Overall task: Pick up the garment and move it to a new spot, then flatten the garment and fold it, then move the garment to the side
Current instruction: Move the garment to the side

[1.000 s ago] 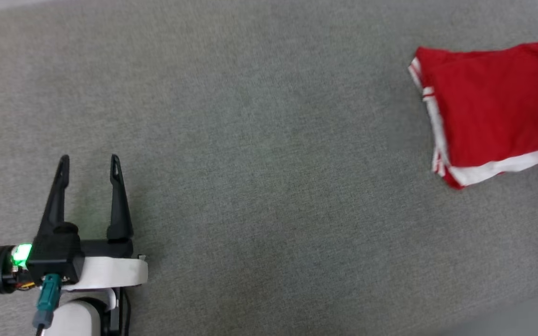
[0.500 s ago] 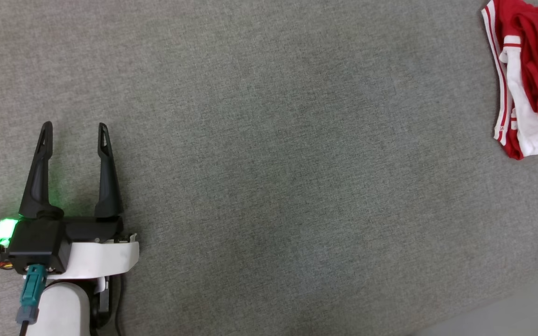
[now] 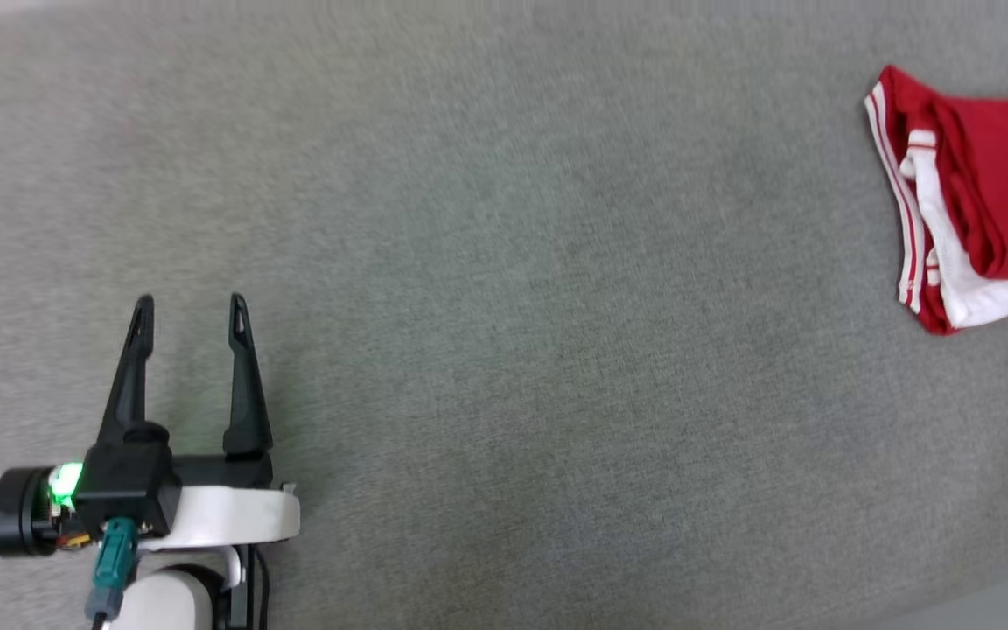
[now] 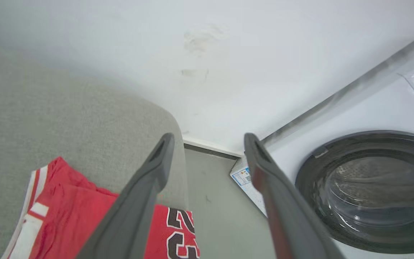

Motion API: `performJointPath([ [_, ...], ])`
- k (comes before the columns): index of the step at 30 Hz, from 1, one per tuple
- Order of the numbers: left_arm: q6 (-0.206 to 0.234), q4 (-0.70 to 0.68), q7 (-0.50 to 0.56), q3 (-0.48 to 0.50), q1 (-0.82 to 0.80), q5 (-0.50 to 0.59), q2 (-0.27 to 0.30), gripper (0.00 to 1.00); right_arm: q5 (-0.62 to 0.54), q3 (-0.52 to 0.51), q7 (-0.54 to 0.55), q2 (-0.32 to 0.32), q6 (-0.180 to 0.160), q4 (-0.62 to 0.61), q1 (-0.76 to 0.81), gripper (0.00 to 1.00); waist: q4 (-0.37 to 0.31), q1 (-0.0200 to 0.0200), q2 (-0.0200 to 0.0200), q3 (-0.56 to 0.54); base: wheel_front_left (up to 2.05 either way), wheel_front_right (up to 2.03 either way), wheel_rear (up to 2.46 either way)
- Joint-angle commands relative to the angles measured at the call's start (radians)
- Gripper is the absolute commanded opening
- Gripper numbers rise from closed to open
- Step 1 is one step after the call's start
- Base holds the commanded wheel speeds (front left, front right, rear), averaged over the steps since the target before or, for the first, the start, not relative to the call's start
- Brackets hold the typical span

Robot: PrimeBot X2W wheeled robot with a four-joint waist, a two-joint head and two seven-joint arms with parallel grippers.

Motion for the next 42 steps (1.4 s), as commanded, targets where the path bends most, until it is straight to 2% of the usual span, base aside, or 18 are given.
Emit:
performJointPath([
  [1, 0.009, 0.003, -0.002, 0.003, 0.024, -0.008, -0.009, 1.00, -0.050, -0.035, -0.059, 0.045, -0.001, -0.023, 0.032, 1.00, 0.036, -0.0001, 0.0000, -0.071, 0.00, 0.00, 0.00],
  [4, 0.007, 0.010, -0.002, -0.001, 0.047, -0.010, -0.018, 1.00, -0.104, -0.094, -0.158, 0.116, -0.001, -0.066, 0.066, 1.00, 0.063, -0.0001, 0.0000, -0.120, 0.00, 0.00, 0.00],
  [8, 0.011, 0.020, -0.002, -0.001, 0.082, -0.020, -0.033, 1.00, -0.137, -0.144, -0.226, 0.214, -0.001, -0.146, 0.147, 1.00, 0.102, -0.0001, 0.0000, -0.180, 0.00, 0.00, 0.00],
  [10, 0.011, 0.022, -0.002, 0.000, 0.090, -0.023, -0.036, 1.00, -0.135, -0.151, -0.233, 0.233, -0.001, -0.173, 0.170, 1.00, 0.112, -0.0001, 0.0000, -0.193, 0.00, 0.00, 0.00],
  [13, 0.012, 0.026, -0.002, 0.009, 0.119, -0.031, -0.043, 1.00, -0.120, -0.171, -0.241, 0.304, -0.001, -0.268, 0.253, 1.00, 0.138, -0.0001, 0.0000, -0.231, 0.00, 0.00, 0.00],
  [19, 0.002, 0.034, -0.002, 0.021, 0.158, -0.043, -0.052, 1.00, -0.089, -0.194, -0.242, 0.411, -0.001, -0.501, 0.458, 1.00, 0.185, -0.0001, 0.0000, -0.279, 0.00, 0.00, 0.00],
  [24, -0.010, 0.049, -0.002, 0.023, 0.175, -0.046, -0.057, 1.00, -0.079, -0.205, -0.242, 0.472, -0.001, -0.593, 0.612, 1.00, 0.213, -0.0001, 0.0000, -0.312, 0.00, 0.00, 0.00],
  [30, -0.016, 0.064, -0.002, 0.023, 0.203, -0.048, -0.060, 1.00, -0.070, -0.242, -0.242, 0.534, -0.001, -0.626, 0.763, 1.00, 0.226, -0.0001, 0.0000, -0.349, 0.00, 0.00, 0.00],
  [42, -0.040, 0.095, -0.002, 0.014, 0.267, -0.056, -0.062, 1.00, -0.094, -0.313, -0.242, 0.602, -0.001, -0.719, 1.003, 1.00, 0.235, -0.0001, 0.0000, -0.413, 0.00, 0.00, 0.00],
])
